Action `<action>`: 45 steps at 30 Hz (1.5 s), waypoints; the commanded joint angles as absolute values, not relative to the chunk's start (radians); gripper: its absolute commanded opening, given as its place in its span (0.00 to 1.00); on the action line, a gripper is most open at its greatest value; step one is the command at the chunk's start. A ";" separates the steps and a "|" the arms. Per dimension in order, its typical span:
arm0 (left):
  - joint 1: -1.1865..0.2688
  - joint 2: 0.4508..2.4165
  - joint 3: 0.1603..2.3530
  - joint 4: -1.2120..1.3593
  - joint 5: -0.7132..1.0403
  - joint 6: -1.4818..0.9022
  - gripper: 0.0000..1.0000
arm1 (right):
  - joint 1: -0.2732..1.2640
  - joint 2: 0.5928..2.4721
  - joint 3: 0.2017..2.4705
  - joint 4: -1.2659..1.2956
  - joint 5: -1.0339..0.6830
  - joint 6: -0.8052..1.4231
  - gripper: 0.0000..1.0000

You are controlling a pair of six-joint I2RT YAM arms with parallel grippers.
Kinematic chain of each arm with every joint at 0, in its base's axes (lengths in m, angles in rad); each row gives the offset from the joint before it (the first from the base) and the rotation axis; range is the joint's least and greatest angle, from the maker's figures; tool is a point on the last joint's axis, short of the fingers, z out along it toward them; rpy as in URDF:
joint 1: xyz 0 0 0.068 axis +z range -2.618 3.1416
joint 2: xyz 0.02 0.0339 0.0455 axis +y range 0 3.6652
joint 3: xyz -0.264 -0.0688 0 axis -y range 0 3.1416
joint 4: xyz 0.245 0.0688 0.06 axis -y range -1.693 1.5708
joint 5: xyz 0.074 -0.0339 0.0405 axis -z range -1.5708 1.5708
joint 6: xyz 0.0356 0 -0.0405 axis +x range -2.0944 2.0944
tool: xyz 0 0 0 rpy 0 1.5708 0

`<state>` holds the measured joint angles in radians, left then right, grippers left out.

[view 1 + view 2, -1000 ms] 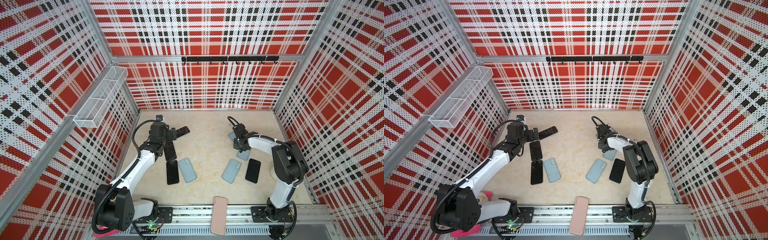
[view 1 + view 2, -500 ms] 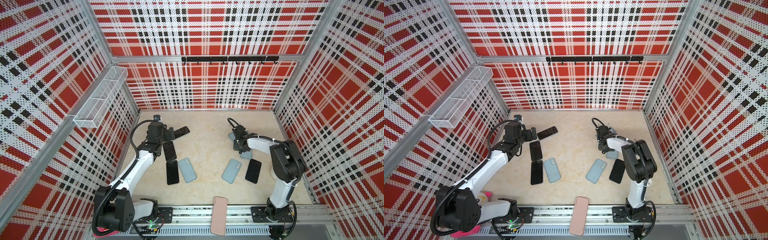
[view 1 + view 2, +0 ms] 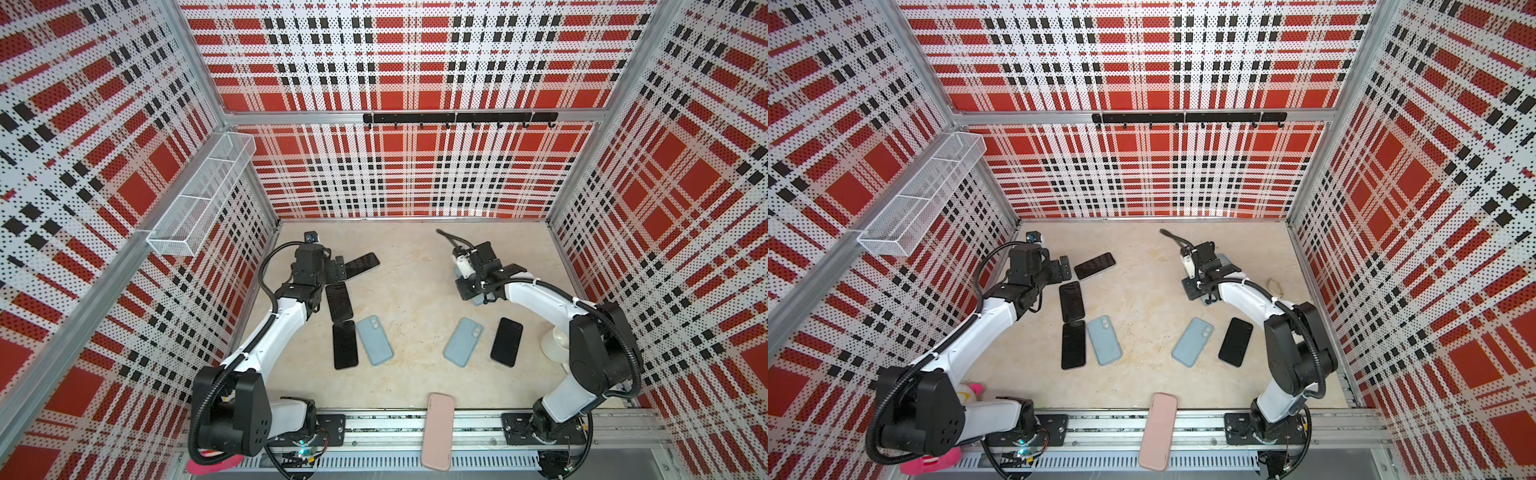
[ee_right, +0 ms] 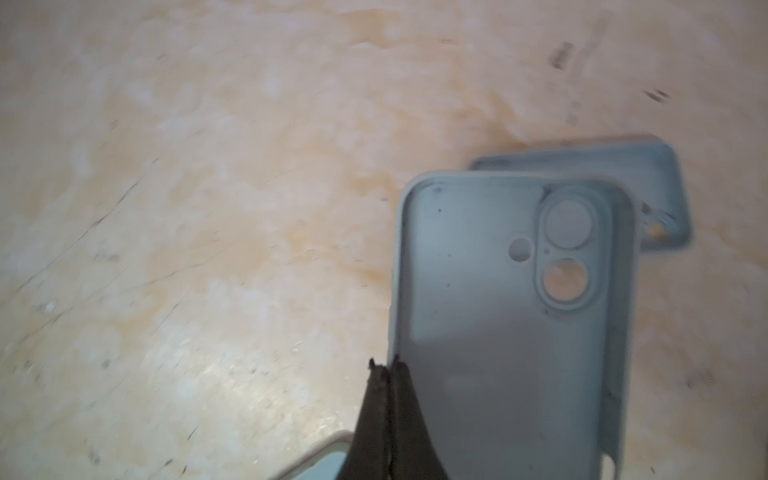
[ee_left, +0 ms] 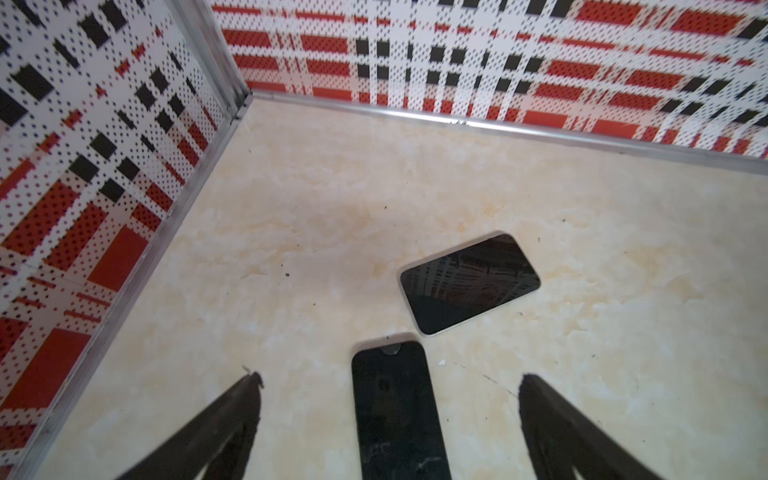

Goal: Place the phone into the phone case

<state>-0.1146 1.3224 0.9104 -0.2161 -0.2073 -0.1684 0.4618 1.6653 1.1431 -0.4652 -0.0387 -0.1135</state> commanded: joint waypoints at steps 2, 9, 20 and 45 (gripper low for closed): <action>-0.088 1.356 0.934 -0.258 -0.199 -0.192 0.98 | 0.509 1.761 1.210 -0.501 -0.239 -0.573 0.00; -0.063 1.365 0.937 -0.276 -0.255 -0.191 0.98 | 0.563 1.986 1.446 -0.737 -0.317 -0.936 0.00; -0.035 1.427 0.954 -0.305 -0.204 -0.210 0.98 | 0.595 2.149 1.628 -0.858 -0.259 -1.024 0.00; -0.101 1.587 1.018 -0.481 -0.188 -0.339 0.98 | 0.453 1.538 1.074 -0.342 -0.040 0.179 1.00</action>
